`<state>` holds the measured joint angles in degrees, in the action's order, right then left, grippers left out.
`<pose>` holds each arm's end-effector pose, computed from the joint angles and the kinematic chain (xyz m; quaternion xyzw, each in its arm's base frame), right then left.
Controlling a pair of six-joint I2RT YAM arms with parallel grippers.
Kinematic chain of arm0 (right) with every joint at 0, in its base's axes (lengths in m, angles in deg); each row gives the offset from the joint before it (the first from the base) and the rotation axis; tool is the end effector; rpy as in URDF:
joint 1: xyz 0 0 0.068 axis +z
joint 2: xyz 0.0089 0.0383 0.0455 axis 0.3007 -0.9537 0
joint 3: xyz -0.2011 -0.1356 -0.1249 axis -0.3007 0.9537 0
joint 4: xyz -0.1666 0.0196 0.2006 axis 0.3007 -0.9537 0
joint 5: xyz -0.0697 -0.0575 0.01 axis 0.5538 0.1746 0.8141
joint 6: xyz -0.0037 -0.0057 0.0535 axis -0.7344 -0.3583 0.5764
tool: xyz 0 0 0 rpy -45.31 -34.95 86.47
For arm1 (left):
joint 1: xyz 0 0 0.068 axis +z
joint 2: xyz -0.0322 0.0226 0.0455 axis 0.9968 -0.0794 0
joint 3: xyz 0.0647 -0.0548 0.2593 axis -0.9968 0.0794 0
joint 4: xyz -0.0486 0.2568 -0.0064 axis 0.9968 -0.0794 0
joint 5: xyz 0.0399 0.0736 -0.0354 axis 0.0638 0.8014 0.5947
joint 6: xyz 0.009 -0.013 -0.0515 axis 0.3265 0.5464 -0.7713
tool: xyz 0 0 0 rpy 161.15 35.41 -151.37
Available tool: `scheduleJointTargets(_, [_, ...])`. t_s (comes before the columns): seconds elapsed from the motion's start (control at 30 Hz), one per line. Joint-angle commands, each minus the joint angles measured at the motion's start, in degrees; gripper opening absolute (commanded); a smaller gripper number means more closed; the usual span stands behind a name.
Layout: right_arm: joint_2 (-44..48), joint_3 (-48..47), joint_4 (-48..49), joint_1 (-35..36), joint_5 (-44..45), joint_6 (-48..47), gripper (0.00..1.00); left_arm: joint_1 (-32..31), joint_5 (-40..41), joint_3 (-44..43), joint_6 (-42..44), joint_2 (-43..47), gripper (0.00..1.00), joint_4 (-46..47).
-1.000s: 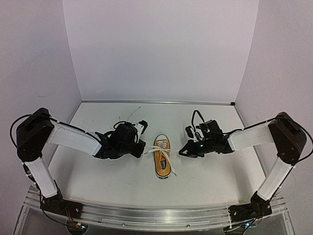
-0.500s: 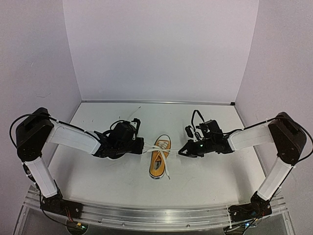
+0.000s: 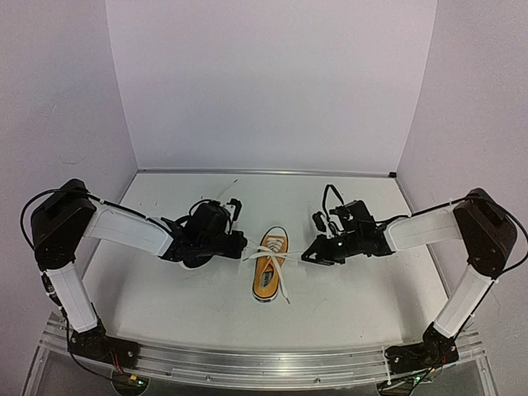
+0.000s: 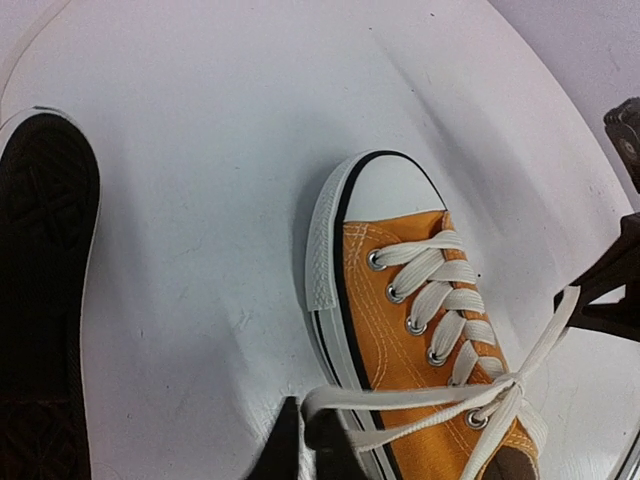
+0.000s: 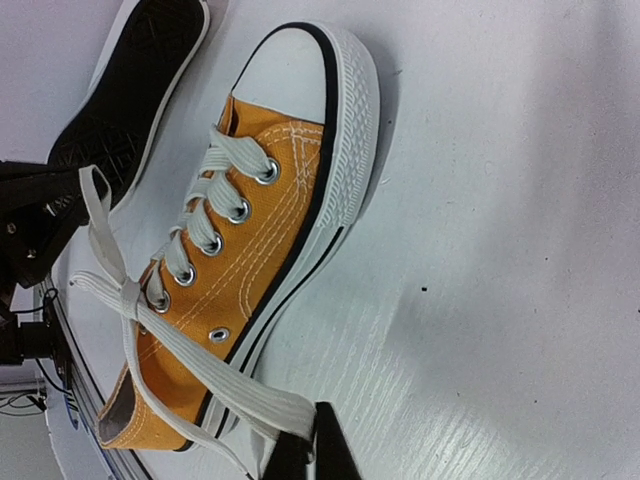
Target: Tie the shoes
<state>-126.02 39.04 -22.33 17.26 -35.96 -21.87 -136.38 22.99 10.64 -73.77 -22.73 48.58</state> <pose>0.2632 0.2036 0.1491 -0.1480 0.8807 0.3985 0.2088 0.2347 -0.2826 0.1600 0.1505 0.8861 -0.2382 0.3680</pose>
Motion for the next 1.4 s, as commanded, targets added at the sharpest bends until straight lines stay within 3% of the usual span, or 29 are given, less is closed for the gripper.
scheduleJointTargets(0.0, [1.8,-4.2,-6.4,-0.7,-1.2,-2.2,0.20,1.4,-3.5,-3.0,5.9,1.1,0.25,0.4])
scheduleJointTargets(0.17, [4.3,-6.2,-7.5,-0.6,-4.2,-3.0,0.59,1.0,-9.5,-5.9,10.5,1.5,0.52,-4.8])
scheduleJointTargets(0.3, [5.8,-9.8,-11.9,0.9,-6.1,-5.2,0.68,1.1,-10.3,-5.6,12.4,5.1,0.76,-6.5])
scheduleJointTargets(0.4, [7.1,-12.5,-14.1,2.0,-7.2,-6.7,0.77,1.1,-10.1,-7.5,14.1,7.4,0.85,-10.9])
scheduleJointTargets(0.5, [6.9,-15.7,-16.8,3.5,-8.8,-8.5,0.94,1.2,-9.0,-10.4,15.0,9.2,0.93,-15.9])
scheduleJointTargets(0.57, [6.9,-17.4,-18.4,4.4,-7.8,-9.2,0.97,1.7,-8.6,-11.0,14.2,10.8,0.99,-17.2])
scheduleJointTargets(0.8, [13.5,-17.8,-18.2,4.4,0.9,-8.4,0.98,6.4,-7.1,-11.1,11.5,18.1,1.00,-22.8])
scheduleJointTargets(1.03, [23.6,-9.5,-17.8,-3.4,9.1,-6.8,0.98,27.6,-13.3,-4.3,3.6,26.1,1.00,-25.8])
scheduleJointTargets(1.2, [26.3,-0.9,-16.7,-6.8,10.4,-4.8,0.98,29.8,-7.3,0.0,3.1,31.1,1.00,-28.5])
scheduleJointTargets(1.37, [24.3,1.3,-14.8,-7.0,8.5,-2.9,0.98,30.4,-7.8,3.3,0.3,30.8,1.00,-27.7])
